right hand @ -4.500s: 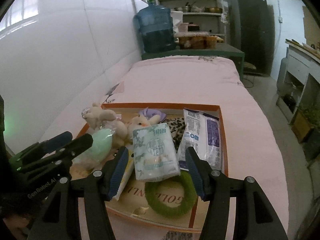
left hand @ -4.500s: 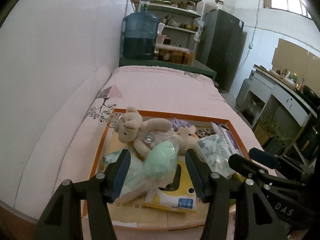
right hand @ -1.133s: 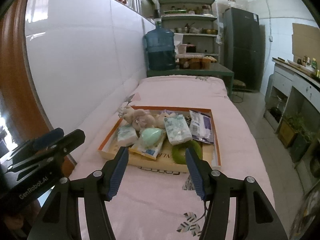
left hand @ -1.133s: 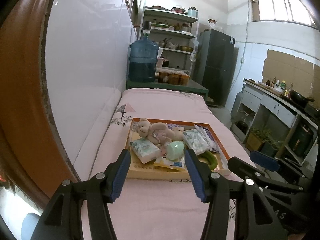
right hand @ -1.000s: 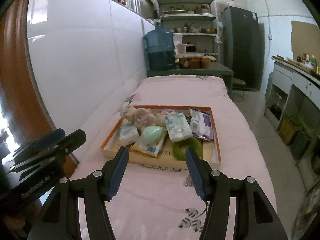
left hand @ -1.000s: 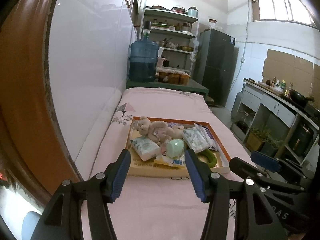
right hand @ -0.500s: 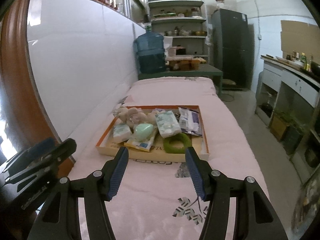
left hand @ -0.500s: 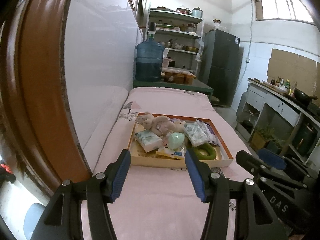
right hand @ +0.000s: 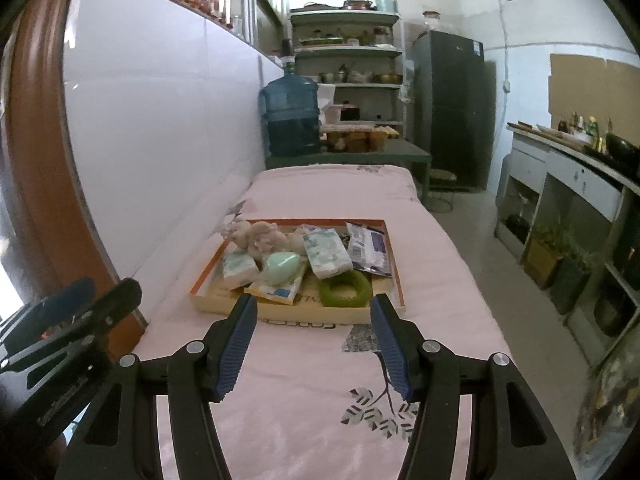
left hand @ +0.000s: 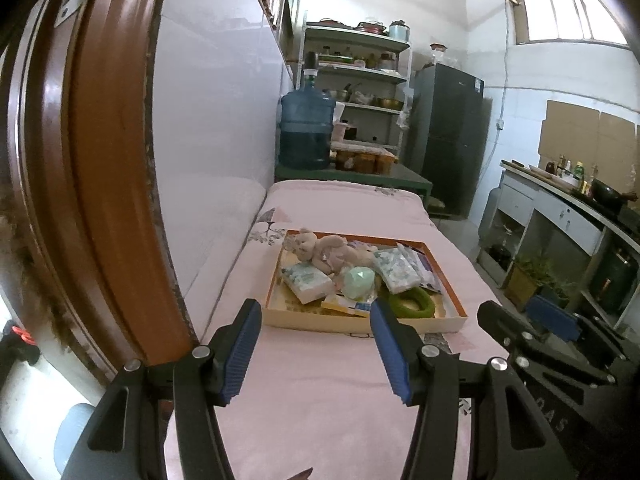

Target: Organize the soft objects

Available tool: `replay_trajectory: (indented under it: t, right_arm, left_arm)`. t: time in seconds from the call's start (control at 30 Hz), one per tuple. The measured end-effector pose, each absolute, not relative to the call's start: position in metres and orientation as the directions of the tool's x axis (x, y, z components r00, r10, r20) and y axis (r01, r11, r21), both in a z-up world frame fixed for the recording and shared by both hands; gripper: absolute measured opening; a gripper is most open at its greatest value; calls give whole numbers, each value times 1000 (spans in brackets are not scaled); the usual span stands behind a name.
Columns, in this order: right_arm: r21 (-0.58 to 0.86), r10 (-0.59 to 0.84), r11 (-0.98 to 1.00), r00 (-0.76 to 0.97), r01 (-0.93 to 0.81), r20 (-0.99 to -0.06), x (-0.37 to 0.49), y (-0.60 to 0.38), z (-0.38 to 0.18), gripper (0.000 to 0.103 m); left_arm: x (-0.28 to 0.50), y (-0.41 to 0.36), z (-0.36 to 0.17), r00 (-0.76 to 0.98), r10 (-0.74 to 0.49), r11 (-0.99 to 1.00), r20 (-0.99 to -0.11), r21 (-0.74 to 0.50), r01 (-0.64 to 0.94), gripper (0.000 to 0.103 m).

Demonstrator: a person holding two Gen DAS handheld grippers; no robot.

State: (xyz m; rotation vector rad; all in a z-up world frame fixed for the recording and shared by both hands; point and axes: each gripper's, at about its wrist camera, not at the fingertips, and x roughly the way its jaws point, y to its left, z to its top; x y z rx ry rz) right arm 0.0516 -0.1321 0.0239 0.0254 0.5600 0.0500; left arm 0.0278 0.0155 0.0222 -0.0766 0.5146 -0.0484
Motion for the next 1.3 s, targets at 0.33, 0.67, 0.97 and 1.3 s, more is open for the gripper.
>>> replay_trajectory:
  t: [0.33,0.67,0.97,1.3]
  right_arm:
    - [18,57,998,843,-55,-535,51,-126,23,61]
    - [27,67,998,841,-62,-536,51,-126,23,61]
    - [36,75,997,839,-66,-539,51,-127,22,61]
    - [38,78,997,839,-68,-539,51,-127,22,61]
  left_arm:
    - [25,17,25,871,-52,997,-488,-80,15,56]
    - [26,17,24,869,-51,997,-492,-78,14,56]
    - [26,15,22,866,-54,997,-498,-74,20,56]
    - [26,14,22,865,-52,997,-498,-73,18,56]
